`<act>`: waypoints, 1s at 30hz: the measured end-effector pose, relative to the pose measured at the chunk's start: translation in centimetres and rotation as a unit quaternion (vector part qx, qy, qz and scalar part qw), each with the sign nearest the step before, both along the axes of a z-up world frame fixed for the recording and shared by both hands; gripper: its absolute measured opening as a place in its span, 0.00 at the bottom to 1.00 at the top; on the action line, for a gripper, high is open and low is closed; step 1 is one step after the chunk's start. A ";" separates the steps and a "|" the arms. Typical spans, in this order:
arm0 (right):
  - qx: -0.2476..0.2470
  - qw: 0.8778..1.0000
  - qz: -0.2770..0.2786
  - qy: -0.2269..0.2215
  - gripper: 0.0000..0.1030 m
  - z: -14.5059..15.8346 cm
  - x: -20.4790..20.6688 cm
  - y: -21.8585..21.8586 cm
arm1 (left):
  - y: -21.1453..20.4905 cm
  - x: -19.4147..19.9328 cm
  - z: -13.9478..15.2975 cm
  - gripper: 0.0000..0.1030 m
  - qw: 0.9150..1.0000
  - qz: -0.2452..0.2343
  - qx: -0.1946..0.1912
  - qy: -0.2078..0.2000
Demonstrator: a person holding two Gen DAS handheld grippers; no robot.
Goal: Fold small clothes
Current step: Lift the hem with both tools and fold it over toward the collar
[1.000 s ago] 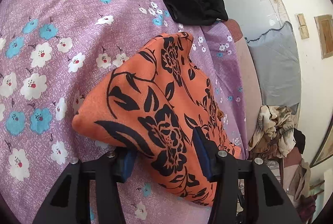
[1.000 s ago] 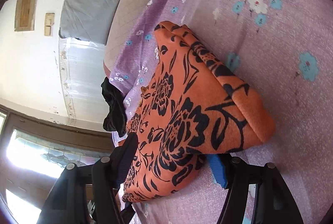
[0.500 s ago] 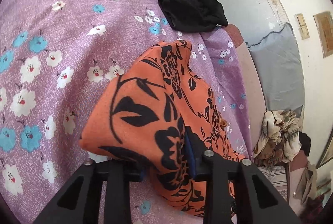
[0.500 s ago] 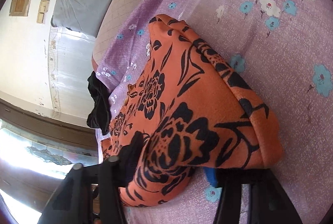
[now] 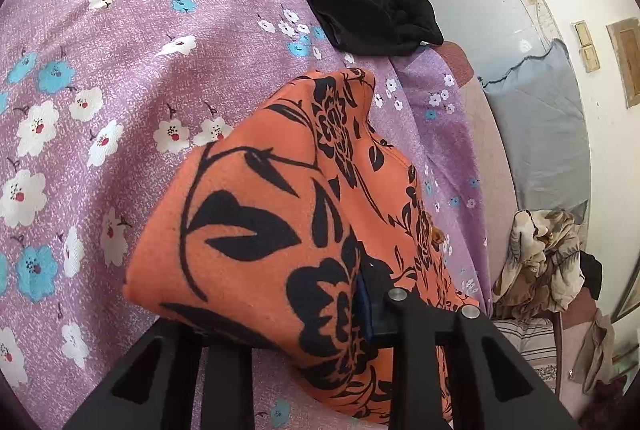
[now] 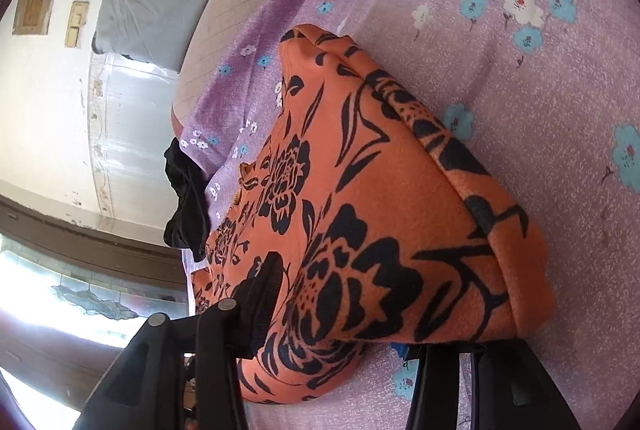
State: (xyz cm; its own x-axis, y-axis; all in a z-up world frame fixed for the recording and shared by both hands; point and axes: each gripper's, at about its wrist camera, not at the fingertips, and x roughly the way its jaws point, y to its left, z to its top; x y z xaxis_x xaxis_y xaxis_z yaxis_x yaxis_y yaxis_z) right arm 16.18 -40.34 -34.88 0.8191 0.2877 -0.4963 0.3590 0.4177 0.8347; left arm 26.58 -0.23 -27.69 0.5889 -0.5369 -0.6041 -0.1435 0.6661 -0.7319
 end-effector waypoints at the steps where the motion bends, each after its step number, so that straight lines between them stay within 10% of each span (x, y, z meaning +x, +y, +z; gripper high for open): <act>1: -0.021 1.000 0.003 0.006 0.31 0.3 0.1 0.3 | -0.1 0.0 0.2 0.22 1.000 -0.003 0.002 -0.004; 15: -0.185 0.981 -0.021 -0.049 0.09 7.2 -7.3 2.6 | 1.5 -4.8 4.9 0.18 0.997 -0.058 0.010 -0.044; 22: -0.016 1.000 -0.011 -0.001 0.11 1.3 -7.8 -0.4 | 1.7 -4.0 1.1 0.23 0.998 -0.052 0.031 0.010; 24: 0.053 0.998 -0.020 -0.002 0.24 -0.8 -8.0 -1.1 | 1.9 -4.0 0.7 0.28 0.998 -0.048 0.027 0.017; 26: 0.084 0.996 -0.041 -0.017 0.58 -1.6 -8.4 -1.7 | 2.0 -3.9 0.5 0.37 0.998 -0.048 0.026 0.023; 30: 0.089 0.992 -0.067 -0.066 0.62 -1.1 -8.4 -2.5 | 2.2 -3.6 0.0 0.42 0.999 -0.035 0.005 0.034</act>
State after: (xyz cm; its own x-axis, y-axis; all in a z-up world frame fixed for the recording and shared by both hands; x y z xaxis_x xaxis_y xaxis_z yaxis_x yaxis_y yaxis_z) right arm 7.81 -42.82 -35.96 0.9104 0.2448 -0.3335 0.2844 0.2150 0.9343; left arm 23.00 1.94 -27.66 0.5075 -0.5688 -0.6473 -0.1466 0.6833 -0.7153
